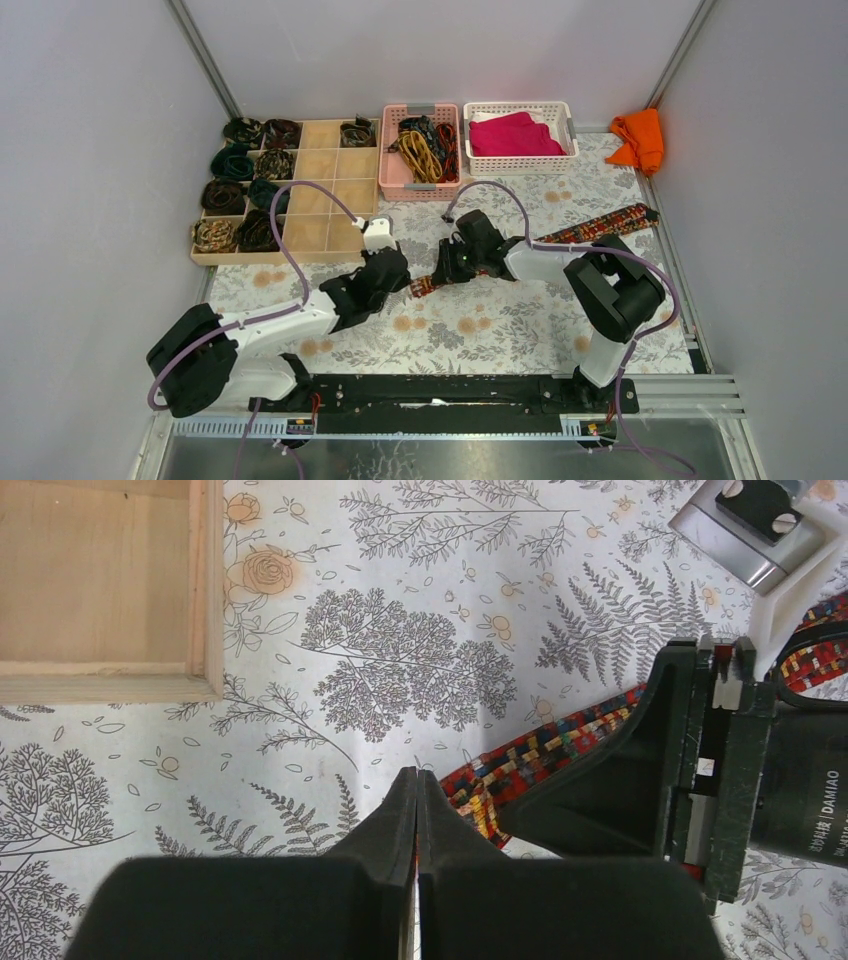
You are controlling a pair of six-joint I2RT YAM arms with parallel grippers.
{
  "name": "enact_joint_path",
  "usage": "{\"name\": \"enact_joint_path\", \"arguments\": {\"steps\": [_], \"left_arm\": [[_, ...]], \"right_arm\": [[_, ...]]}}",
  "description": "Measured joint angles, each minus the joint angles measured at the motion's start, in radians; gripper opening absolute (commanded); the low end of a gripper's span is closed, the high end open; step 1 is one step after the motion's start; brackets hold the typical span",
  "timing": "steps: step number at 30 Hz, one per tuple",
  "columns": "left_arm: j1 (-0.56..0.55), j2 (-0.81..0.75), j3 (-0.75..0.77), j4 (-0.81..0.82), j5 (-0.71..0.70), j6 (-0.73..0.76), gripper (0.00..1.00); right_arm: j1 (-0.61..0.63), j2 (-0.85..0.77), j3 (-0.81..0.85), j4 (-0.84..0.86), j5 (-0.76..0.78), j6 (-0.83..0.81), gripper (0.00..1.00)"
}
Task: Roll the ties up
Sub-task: Roll the tie at the center of the board.
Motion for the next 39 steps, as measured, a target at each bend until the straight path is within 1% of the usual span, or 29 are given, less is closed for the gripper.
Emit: {"name": "enact_joint_path", "arguments": {"steps": [9,15,23,26,34,36,39], "left_arm": [[0.0,0.018,0.027,-0.004,-0.017,0.011,0.0],[0.0,0.084,0.059,-0.009,-0.021,0.012,0.0],[0.018,0.194,0.086,-0.013,0.0,0.012,0.0],[0.05,0.232,0.11,-0.017,0.014,0.015,0.0],[0.138,0.331,0.177,-0.014,0.041,0.042,0.0],[0.146,0.354,0.176,-0.014,0.055,0.041,0.0],[0.147,0.368,0.175,-0.02,0.071,0.037,0.0]], "right_arm": [[0.006,0.031,0.047,-0.04,0.015,-0.018,0.13],[0.017,0.069,0.08,-0.072,0.022,-0.026,0.09],[0.032,0.066,0.1,-0.115,0.069,-0.047,0.09],[0.036,0.037,0.098,-0.128,0.089,-0.053,0.1],[0.063,-0.147,0.027,-0.086,0.11,-0.043,0.11],[0.079,-0.174,-0.005,-0.068,0.11,-0.035,0.15],[0.11,-0.175,-0.024,-0.074,0.122,-0.034,0.27]]}}
